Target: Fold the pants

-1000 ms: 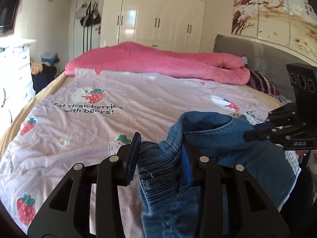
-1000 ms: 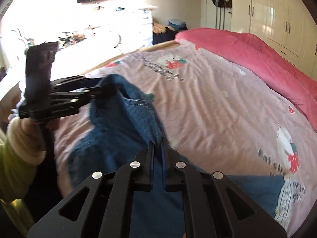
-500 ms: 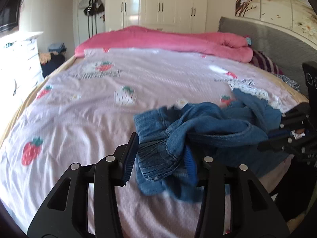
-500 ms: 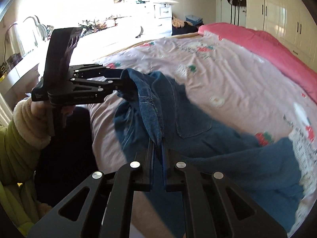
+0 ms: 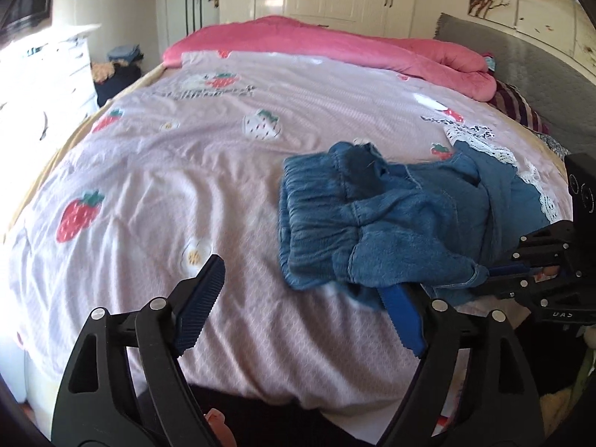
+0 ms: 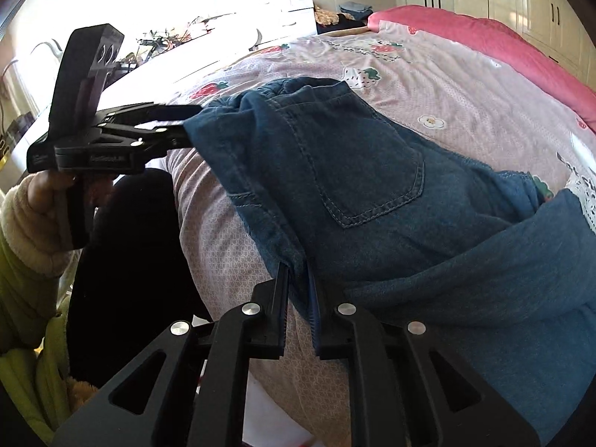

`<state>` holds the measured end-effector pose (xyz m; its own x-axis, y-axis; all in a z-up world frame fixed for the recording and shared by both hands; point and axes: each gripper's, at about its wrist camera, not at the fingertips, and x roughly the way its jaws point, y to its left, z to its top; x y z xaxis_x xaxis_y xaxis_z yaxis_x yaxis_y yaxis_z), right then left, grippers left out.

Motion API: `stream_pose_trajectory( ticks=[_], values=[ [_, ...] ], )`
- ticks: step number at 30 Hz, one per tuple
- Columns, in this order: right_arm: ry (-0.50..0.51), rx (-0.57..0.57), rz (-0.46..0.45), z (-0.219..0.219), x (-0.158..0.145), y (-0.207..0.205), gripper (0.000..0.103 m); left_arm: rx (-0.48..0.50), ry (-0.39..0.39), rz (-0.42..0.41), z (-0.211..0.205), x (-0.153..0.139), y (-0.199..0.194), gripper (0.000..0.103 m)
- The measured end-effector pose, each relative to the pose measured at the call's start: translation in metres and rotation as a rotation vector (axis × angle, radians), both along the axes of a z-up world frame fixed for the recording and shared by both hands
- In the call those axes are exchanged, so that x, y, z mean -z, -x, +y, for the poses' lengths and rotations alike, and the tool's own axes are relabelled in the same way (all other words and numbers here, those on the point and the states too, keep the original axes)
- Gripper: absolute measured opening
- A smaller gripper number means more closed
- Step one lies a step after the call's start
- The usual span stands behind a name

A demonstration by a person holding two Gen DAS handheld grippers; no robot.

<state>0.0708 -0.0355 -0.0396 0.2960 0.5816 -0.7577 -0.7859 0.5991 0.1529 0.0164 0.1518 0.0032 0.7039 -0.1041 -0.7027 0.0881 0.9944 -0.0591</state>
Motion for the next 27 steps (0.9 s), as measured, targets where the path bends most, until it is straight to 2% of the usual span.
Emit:
stream_pose_trajectory(
  ticks=[9,14,20,23,26,27],
  values=[
    [-0.009,-0.01,0.012,0.0,0.003,0.003,0.021,-0.052,-0.034,0.016,0.006,-0.011,0.024,0.075],
    [-0.018,-0.025,0.004,0.001,0.001,0.008,0.029,-0.092,-0.005,0.014,0.015,-0.021,0.026,0.077],
    [-0.054,-0.02,-0.001,-0.008,-0.013,0.012,0.034,-0.071,0.101,0.042,0.014,-0.028,-0.003,0.077],
    [-0.079,-0.002,-0.015,-0.016,-0.024,0.012,0.036,-0.018,0.174,0.071,0.011,-0.023,-0.018,0.077],
    [-0.088,0.006,-0.053,-0.023,-0.036,0.01,0.044,-0.025,0.196,0.132,0.01,-0.008,-0.031,0.077],
    [-0.084,0.006,-0.063,-0.025,-0.037,0.008,0.049,-0.017,0.221,0.142,0.011,-0.005,-0.034,0.07]
  ],
)
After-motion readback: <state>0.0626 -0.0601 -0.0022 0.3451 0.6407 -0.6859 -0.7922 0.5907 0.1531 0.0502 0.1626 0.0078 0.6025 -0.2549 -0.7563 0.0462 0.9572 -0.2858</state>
